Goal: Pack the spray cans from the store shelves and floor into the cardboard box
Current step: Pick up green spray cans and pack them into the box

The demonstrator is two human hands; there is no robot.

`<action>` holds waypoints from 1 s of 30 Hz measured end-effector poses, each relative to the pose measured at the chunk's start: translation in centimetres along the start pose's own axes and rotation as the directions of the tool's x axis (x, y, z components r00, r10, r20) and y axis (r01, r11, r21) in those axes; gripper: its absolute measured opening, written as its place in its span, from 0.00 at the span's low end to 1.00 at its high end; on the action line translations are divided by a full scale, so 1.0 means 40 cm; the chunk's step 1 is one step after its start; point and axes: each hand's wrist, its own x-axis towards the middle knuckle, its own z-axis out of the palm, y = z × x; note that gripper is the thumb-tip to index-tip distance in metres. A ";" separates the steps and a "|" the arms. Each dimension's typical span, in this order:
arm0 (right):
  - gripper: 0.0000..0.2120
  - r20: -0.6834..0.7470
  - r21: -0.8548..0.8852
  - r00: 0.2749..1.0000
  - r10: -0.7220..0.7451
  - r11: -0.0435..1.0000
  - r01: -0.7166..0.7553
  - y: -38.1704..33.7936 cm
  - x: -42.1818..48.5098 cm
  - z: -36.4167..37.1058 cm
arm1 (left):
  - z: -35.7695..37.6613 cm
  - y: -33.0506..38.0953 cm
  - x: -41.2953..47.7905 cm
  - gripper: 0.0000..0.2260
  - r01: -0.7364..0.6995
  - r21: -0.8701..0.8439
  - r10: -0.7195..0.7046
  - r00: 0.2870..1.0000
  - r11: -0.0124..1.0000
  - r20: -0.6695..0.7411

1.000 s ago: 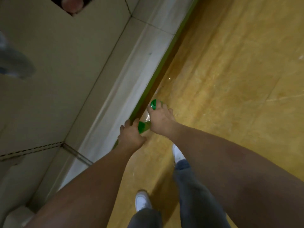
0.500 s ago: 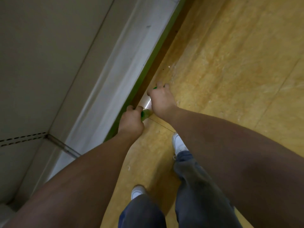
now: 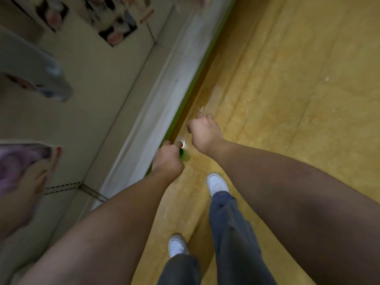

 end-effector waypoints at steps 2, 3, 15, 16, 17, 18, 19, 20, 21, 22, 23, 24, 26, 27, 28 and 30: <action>0.18 -0.013 -0.024 1.000 -0.003 1.000 0.003 -0.018 -0.043 -0.076 | -0.062 0.025 -0.043 0.22 -0.014 0.002 0.014 1.000 1.000 -0.016; 0.17 -0.025 -0.029 1.000 -0.001 1.000 0.000 -0.027 -0.066 -0.118 | -0.097 0.039 -0.066 0.21 -0.027 0.014 0.028 0.999 1.000 -0.024; 0.09 -0.258 -0.083 0.966 0.025 0.995 -0.048 -0.265 -0.469 -0.650 | -0.613 0.217 -0.461 0.14 -0.223 0.086 0.231 0.967 0.971 -0.104; 0.07 -0.279 -0.088 0.960 0.021 0.995 -0.047 -0.284 -0.506 -0.700 | -0.665 0.233 -0.501 0.14 -0.231 0.102 0.241 0.965 0.968 -0.106; 0.06 -0.294 -0.092 0.956 0.015 0.995 -0.043 -0.303 -0.542 -0.748 | -0.714 0.247 -0.541 0.14 -0.230 0.118 0.243 0.964 0.966 -0.108; 0.05 -0.304 -0.101 0.953 0.002 0.994 -0.035 -0.320 -0.576 -0.794 | -0.762 0.261 -0.578 0.13 -0.228 0.134 0.243 0.964 0.964 -0.107; 0.05 -0.305 -0.111 0.952 -0.005 0.993 -0.030 -0.337 -0.610 -0.841 | -0.809 0.273 -0.616 0.11 -0.220 0.149 0.237 0.966 0.964 -0.103; 0.05 -0.303 -0.120 0.953 -0.016 0.993 -0.022 -0.354 -0.643 -0.887 | -0.855 0.285 -0.652 0.10 -0.209 0.158 0.227 0.969 0.965 -0.102; 0.05 -0.297 -0.128 0.954 -0.027 0.992 -0.012 -0.369 -0.676 -0.933 | -0.900 0.297 -0.690 0.09 -0.196 0.160 0.215 0.971 0.967 -0.107; 0.05 -0.294 -0.136 0.955 -0.039 0.991 -0.001 -0.382 -0.705 -0.979 | -0.944 0.310 -0.730 0.09 -0.187 0.158 0.205 0.972 0.970 -0.111; 0.04 -0.288 -0.145 0.956 -0.048 0.989 0.006 -0.392 -0.732 -1.023 | -0.985 0.324 -0.767 0.11 -0.185 0.158 0.204 0.972 0.970 -0.115; 0.04 -0.279 -0.156 0.958 -0.063 0.988 0.019 -0.401 -0.757 -1.064 | -1.023 0.337 -0.804 0.12 -0.186 0.162 0.207 0.971 0.969 -0.122; 0.08 -0.255 -0.157 0.963 -0.090 0.986 0.051 -0.414 -0.798 -1.141 | -1.090 0.357 -0.870 0.14 -0.190 0.167 0.216 0.965 0.967 -0.149; 0.10 -0.243 -0.157 0.964 -0.106 0.985 0.068 -0.420 -0.819 -1.178 | -1.121 0.365 -0.898 0.15 -0.191 0.158 0.217 0.962 0.969 -0.166; 0.11 -0.233 -0.165 0.964 -0.126 0.982 0.088 -0.424 -0.840 -1.214 | -1.148 0.372 -0.925 0.15 -0.188 0.149 0.214 0.960 0.971 -0.182; 0.10 -0.213 -0.187 0.960 -0.180 0.972 0.141 -0.431 -0.883 -1.281 | -1.199 0.382 -0.981 0.15 -0.168 0.124 0.191 0.959 0.978 -0.209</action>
